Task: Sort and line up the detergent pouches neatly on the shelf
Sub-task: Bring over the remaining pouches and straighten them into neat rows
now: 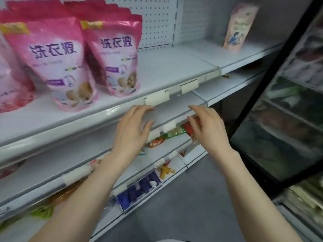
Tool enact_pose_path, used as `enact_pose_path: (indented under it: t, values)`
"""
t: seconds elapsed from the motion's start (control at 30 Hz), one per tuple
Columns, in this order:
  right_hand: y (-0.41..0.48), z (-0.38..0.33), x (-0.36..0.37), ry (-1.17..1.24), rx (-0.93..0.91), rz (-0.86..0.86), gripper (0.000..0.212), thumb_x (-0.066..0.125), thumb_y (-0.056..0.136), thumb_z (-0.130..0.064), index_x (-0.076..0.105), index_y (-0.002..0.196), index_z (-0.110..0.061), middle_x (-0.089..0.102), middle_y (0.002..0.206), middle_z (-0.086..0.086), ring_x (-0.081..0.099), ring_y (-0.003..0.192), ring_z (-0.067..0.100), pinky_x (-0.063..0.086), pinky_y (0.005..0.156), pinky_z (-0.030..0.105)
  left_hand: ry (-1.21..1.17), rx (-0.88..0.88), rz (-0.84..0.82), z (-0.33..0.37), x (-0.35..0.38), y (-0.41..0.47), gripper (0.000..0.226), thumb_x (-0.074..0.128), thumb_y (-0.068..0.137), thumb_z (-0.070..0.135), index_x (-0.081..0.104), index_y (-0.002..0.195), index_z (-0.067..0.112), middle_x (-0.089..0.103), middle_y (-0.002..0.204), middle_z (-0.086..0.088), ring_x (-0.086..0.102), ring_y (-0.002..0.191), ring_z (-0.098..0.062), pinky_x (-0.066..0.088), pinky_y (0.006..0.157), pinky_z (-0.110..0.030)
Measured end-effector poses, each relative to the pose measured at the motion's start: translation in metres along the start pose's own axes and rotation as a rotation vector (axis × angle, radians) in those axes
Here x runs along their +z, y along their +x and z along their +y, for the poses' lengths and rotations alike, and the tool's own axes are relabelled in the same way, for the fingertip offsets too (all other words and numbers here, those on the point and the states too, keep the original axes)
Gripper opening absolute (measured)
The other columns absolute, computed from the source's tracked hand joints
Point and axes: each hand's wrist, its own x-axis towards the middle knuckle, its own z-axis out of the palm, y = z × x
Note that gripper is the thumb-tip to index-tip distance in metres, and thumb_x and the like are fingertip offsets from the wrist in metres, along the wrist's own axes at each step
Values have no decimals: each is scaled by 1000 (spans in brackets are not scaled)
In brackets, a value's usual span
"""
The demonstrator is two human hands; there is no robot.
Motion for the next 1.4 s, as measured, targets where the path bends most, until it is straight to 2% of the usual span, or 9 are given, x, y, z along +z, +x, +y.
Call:
enact_pose_path:
  t: [0.2,0.37,0.57,0.77,1.0,1.13,1.23,1.33,1.4]
  values:
    - [21,101,-37,-65,155,-17,40,58,98,-26,57,136,-14,63,129,5,53,120,25,37,99,28,-73,109,-103,65,84,72,34,59,93,25,55,127,24,55,125,3,54,114,-15,42,91,-28]
    - [64,166,-49,-83,232,-3,43,55,99,-27,52,140,-14,59,137,4,50,127,25,39,104,35,-92,202,-148,101,136,146,39,58,93,26,51,131,25,53,129,4,52,118,-15,44,96,-36]
    - [148,238,-56,-87,259,75,43,54,100,-28,51,141,-16,58,137,5,49,128,26,38,103,35,-75,251,-137,124,197,262,50,63,89,24,48,135,19,50,132,-3,51,119,-22,42,98,-35]
    - [226,298,-57,-27,274,137,44,53,100,-29,49,143,-17,56,141,1,50,129,21,39,105,34,-99,99,-244,121,260,376,60,65,88,32,40,141,17,47,138,-8,52,121,-25,43,99,-36]
    - [306,380,-53,71,311,153,42,54,100,-27,50,141,-18,60,133,1,57,119,20,46,100,37,-100,-37,-333,111,334,468,64,67,88,34,38,141,15,51,137,-10,54,121,-25,45,99,-39]
    - [365,428,-46,191,304,191,41,55,99,-25,51,139,-18,63,126,4,60,112,20,49,97,38,-126,-109,-324,109,372,514,66,65,89,35,34,144,15,49,140,-9,52,123,-24,44,100,-35]
    - [407,464,-36,289,337,172,42,54,99,-26,50,140,-20,63,126,5,62,109,20,48,94,33,-173,-193,-311,113,400,545,69,64,90,34,29,146,13,46,144,-10,50,126,-25,43,101,-33]
    - [443,500,-25,344,339,136,44,53,99,-28,48,142,-20,63,127,6,63,108,21,48,93,33,-303,-314,-278,121,428,577,80,66,89,35,21,150,11,40,150,-10,44,132,-26,40,105,-34]
    - [463,521,-18,370,338,133,45,53,99,-29,47,143,-21,64,127,5,63,106,20,47,91,31,-401,-387,-232,126,441,594,85,72,85,32,20,151,11,44,147,-8,46,131,-25,41,104,-35]
